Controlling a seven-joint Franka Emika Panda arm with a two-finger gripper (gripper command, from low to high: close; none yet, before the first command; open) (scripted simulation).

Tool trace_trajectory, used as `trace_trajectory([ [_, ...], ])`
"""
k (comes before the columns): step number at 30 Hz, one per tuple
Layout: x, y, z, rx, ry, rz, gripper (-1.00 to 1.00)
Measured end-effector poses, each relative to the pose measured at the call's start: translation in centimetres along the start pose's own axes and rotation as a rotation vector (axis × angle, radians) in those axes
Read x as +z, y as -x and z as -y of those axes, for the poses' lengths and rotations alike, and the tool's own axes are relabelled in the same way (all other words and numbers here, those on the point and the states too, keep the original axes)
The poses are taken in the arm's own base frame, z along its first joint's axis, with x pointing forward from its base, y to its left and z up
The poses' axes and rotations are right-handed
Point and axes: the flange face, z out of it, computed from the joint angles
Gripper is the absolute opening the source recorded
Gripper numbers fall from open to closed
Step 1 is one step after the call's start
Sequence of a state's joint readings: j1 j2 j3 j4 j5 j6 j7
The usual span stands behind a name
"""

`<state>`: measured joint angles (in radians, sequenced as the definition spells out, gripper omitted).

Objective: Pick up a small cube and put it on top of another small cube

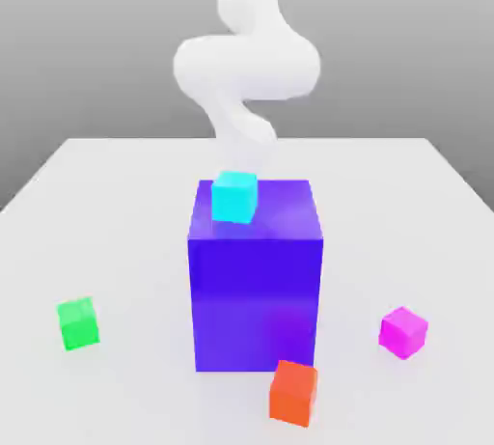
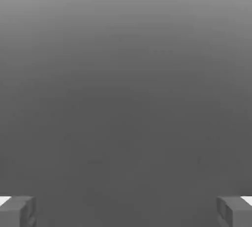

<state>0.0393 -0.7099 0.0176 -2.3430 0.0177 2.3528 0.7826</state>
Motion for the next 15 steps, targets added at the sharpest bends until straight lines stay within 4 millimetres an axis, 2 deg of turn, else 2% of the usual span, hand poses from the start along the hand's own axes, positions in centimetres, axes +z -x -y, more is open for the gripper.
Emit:
trace_trajectory([
  [4,9.4,4.9,1.3,-0.091,0.053,0.138,0.0],
  [8,17.2,11.4,1.3,-0.185,0.109,0.263,0.0],
  [12,23.6,19.0,0.0,-0.287,0.17,0.381,0.0],
  [15,27.3,25.1,-1.9,-0.366,0.219,0.463,0.0],
])
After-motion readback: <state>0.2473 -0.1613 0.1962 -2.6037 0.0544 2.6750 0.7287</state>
